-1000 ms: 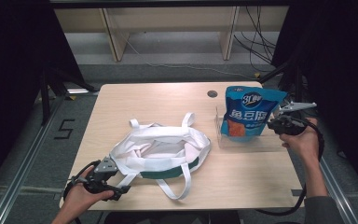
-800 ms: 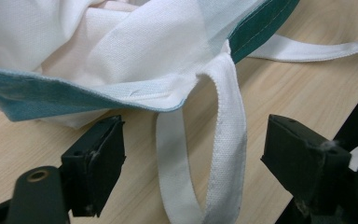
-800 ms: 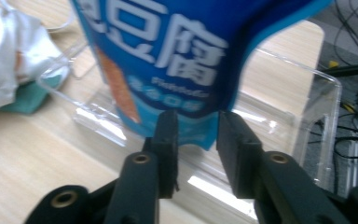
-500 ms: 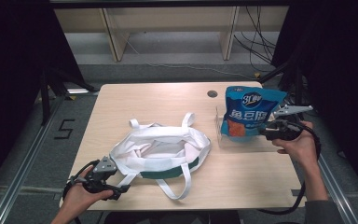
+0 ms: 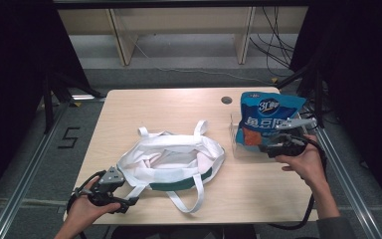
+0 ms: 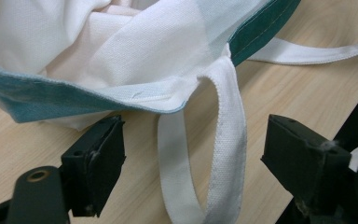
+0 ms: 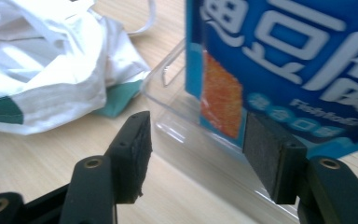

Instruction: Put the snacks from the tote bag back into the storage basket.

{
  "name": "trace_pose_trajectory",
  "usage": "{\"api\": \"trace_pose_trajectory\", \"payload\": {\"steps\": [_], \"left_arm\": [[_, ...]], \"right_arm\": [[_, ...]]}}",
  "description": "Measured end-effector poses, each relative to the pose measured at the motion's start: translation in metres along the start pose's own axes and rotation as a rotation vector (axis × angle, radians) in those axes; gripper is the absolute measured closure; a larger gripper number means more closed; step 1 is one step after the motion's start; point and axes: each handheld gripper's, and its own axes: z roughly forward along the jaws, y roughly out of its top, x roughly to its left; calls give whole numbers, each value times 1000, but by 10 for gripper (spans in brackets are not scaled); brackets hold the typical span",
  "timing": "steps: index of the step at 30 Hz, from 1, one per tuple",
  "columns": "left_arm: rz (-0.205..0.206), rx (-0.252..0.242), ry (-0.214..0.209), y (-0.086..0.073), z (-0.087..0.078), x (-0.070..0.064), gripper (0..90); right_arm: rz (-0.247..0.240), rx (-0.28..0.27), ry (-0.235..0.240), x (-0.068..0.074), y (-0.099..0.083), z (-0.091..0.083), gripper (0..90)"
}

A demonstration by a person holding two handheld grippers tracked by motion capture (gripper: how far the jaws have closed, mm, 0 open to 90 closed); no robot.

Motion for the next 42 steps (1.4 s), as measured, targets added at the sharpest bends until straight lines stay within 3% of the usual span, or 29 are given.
{"api": "trace_pose_trajectory", "payload": {"steps": [4,5,6,8,11,12,13,15,19,20,21,23,24,25,27,28,30,31,37,41,42], "left_arm": [[1,0,-5,0,0,0,200],[1,-1,2,0,0,0,200],[3,1,2,0,0,0,200],[1,-1,3,0,0,0,200],[18,-1,6,0,-1,0,200],[17,0,6,1,-1,0,200],[17,-1,6,0,-1,0,200],[19,-1,5,0,-1,0,200],[22,-1,5,1,-1,0,200],[21,-1,5,1,-1,0,200],[3,-2,2,0,-1,-1,200],[3,-2,-7,0,-1,-1,200],[2,-4,-8,0,-1,-1,200],[2,-4,-7,0,-1,-1,200],[2,-4,-7,0,-1,-1,200],[2,-4,-7,0,-1,-1,200],[3,-4,-7,0,-1,-1,200],[3,-4,-7,0,-1,-1,200],[11,-3,-4,0,-1,-1,200],[21,-2,-3,1,-1,-1,200],[22,-2,-3,1,-1,-1,200]], "right_arm": [[23,-21,30,12,1,3,412],[3,-12,33,12,1,3,407],[19,-20,33,16,1,4,405],[-7,-14,43,18,2,4,396],[-2,-10,59,26,3,5,387],[2,-42,57,30,2,8,387],[-12,-8,72,30,4,6,386],[-36,-9,69,34,3,8,376],[-41,5,78,42,2,12,370],[-36,-21,76,44,1,15,368],[-31,5,83,46,1,13,366],[-29,-14,77,50,-1,17,362],[-51,11,89,49,0,15,359],[-33,-14,91,52,-1,17,359],[-63,15,100,53,-1,16,356],[-55,-20,88,55,-3,20,354],[-63,2,97,58,-4,20,353],[-44,-1,99,61,-5,21,352],[-72,23,111,66,-9,25,340],[-68,17,111,71,-14,30,333],[-101,38,126,70,-13,29,331]]}}
